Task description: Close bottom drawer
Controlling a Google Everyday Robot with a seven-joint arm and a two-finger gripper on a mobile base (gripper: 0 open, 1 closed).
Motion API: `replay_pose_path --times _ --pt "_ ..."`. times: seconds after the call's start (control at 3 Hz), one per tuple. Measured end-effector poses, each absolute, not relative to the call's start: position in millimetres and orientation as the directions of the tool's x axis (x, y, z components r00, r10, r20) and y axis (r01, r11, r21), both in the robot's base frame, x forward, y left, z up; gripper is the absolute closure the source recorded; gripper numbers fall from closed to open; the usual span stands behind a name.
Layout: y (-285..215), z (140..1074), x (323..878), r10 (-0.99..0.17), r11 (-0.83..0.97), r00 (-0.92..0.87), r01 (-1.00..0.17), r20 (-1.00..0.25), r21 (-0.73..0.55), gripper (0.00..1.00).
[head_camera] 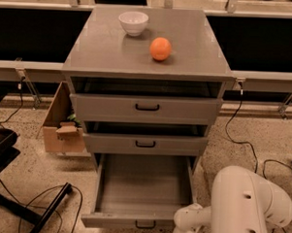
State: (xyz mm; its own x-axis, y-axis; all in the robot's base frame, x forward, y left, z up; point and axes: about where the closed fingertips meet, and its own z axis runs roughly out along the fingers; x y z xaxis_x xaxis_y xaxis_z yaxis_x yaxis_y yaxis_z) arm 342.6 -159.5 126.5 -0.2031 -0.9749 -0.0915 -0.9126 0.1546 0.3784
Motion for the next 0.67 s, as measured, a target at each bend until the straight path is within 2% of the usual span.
replay_pose_path --times 0.33,0.67 --pt "-162 113 370 -0.98 0.121 -0.162 -0.944 -0.113 0.307 0.94" --pt "-167 114 402 -0.985 0.098 -0.127 -0.97 -0.115 0.224 1.0"
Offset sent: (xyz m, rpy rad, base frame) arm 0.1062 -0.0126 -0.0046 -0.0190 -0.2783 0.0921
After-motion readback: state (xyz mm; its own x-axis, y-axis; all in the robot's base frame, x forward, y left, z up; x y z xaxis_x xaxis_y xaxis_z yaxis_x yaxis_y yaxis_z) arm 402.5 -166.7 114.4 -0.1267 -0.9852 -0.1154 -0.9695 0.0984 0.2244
